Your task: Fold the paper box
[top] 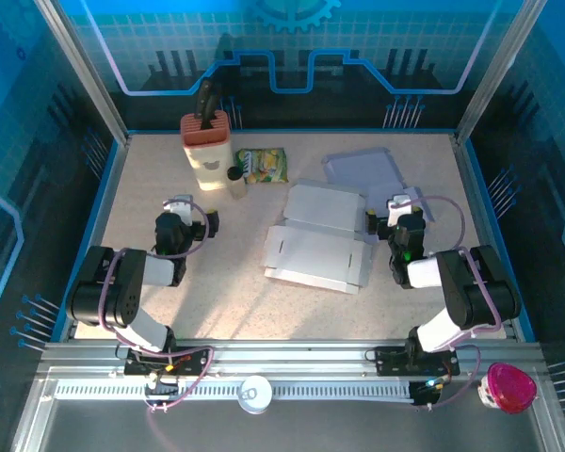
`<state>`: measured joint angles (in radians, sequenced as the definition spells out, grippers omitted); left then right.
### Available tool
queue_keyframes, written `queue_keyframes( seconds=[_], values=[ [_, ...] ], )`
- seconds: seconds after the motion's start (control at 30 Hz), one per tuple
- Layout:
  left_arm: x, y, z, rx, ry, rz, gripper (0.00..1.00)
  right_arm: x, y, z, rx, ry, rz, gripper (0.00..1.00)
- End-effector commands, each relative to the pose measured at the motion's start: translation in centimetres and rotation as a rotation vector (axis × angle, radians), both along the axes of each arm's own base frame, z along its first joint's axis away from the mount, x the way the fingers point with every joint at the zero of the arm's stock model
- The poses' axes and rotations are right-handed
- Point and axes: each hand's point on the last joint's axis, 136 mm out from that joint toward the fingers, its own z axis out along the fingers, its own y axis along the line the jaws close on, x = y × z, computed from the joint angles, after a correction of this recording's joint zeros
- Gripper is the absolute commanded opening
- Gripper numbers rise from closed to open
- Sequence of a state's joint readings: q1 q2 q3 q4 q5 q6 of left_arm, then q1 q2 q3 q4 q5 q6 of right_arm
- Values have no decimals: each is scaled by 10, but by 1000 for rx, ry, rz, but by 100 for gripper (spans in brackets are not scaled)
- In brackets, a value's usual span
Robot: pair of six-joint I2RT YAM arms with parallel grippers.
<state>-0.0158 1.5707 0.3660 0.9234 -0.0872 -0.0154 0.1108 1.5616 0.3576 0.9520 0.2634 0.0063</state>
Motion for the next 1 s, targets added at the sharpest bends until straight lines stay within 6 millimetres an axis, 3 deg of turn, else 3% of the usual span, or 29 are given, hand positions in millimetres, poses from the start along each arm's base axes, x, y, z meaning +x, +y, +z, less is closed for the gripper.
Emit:
queue_keyframes(
  seconds=[0.0,0.57,0.7,0.87,0.97],
  values=[
    [6,-2,13,14,-35,-26,99,5,2,11,-2,-29,13,100],
    [6,-1,12,13,-33,-24,99,5,3,12,-1,-30,14,100],
    [2,8,14,18,-54,29,99,3,2,12,-7,-37,12,100],
    [-22,13,30,15,-202,68,99,-28,2,39,-56,-212,-38,100],
    [-42,10,46,54,-290,91,99,-49,12,72,-143,-335,-68,100]
  ],
)
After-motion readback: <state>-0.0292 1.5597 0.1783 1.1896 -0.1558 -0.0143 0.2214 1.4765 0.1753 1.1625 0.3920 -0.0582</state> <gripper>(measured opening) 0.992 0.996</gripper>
